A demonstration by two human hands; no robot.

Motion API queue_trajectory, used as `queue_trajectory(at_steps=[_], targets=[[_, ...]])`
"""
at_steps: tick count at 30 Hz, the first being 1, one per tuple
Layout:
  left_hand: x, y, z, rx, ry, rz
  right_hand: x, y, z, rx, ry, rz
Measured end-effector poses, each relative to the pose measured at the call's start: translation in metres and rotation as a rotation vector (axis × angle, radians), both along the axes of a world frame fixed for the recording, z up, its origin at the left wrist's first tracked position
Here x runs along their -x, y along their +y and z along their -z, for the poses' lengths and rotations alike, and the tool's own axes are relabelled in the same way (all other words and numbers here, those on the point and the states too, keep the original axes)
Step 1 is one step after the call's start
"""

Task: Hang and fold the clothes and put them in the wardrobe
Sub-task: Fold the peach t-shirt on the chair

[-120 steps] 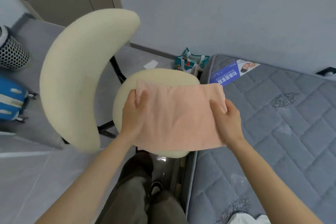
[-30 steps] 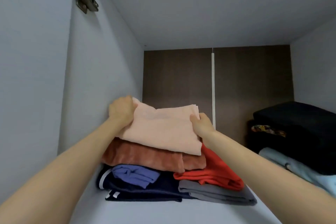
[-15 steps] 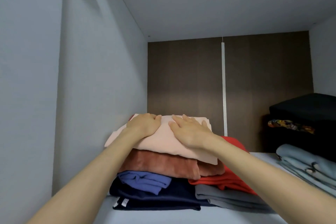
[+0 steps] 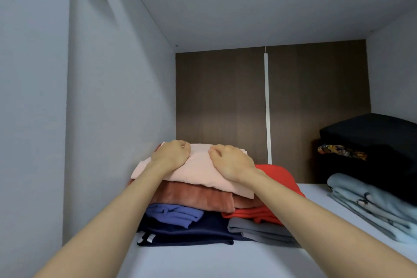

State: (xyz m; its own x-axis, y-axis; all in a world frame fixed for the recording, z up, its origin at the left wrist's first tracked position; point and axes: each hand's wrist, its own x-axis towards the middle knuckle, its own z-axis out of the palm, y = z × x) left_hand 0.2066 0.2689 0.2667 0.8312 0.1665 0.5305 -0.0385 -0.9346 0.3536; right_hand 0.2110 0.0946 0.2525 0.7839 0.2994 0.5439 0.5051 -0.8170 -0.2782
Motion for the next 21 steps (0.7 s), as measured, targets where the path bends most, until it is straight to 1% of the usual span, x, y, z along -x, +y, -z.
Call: queue_trajectory(at_steps=[4,9,12,17,21], targets=[[0.027,-0.016,-0.008,0.023,-0.092,0.026,0.024,-0.026,-0.009,-0.052,-0.094,0.017],[0.079,-0.06,-0.005,-0.011,-0.241,0.082,0.066,-0.074,-0.014,-0.095,-0.19,0.028],[0.115,-0.087,0.009,-0.02,-0.293,0.137,0.095,-0.106,-0.005,-0.085,-0.237,0.038],[0.181,-0.136,0.041,0.016,-0.372,0.254,0.153,-0.16,0.026,-0.12,-0.244,0.045],[0.235,-0.174,0.064,0.06,-0.412,0.28,0.206,-0.2,0.057,-0.109,-0.255,0.024]])
